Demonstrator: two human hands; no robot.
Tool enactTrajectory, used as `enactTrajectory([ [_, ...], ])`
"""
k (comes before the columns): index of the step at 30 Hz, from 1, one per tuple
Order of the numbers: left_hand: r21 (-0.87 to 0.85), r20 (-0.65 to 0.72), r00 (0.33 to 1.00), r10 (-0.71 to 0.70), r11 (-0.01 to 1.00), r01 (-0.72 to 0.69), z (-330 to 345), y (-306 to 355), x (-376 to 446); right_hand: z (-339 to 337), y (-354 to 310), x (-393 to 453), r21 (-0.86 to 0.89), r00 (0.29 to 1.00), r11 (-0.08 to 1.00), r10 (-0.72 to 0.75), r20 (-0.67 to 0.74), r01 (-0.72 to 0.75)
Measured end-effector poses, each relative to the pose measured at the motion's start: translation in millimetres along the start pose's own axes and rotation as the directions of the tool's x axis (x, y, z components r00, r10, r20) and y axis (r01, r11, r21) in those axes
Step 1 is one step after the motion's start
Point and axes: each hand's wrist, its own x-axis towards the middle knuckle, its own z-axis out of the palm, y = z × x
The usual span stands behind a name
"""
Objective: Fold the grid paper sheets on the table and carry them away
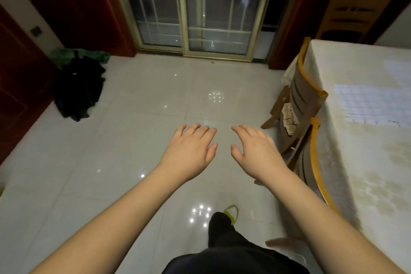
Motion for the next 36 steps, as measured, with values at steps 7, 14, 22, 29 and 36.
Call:
enactTrajectory([
  [7,-0.007,0.044,0.991,0.13,0.991,-0.13,13,16,158,-44,82,89,0.024,0.988,0.991,0.136,-0.066,-0.135],
  [14,-0.046,0.066,0.972,0.224,0.974,-0.221,9,43,271,-93,150,146,0.058,0.956,0.967,0.254,-0.147,-0.248],
  [22,-0.082,0.086,0.912,0.4,0.916,-0.394,15,73,397,-132,207,201,0.066,0.879,0.905,0.423,-0.221,-0.419],
  [29,-0.172,0.029,0.844,0.536,0.834,-0.524,37,78,499,-153,240,266,0.076,0.796,0.826,0.559,-0.23,-0.558],
  [36,-0.213,0.01,0.738,0.675,0.723,-0.658,45,89,594,-167,267,319,0.148,0.672,0.712,0.699,-0.243,-0.687],
])
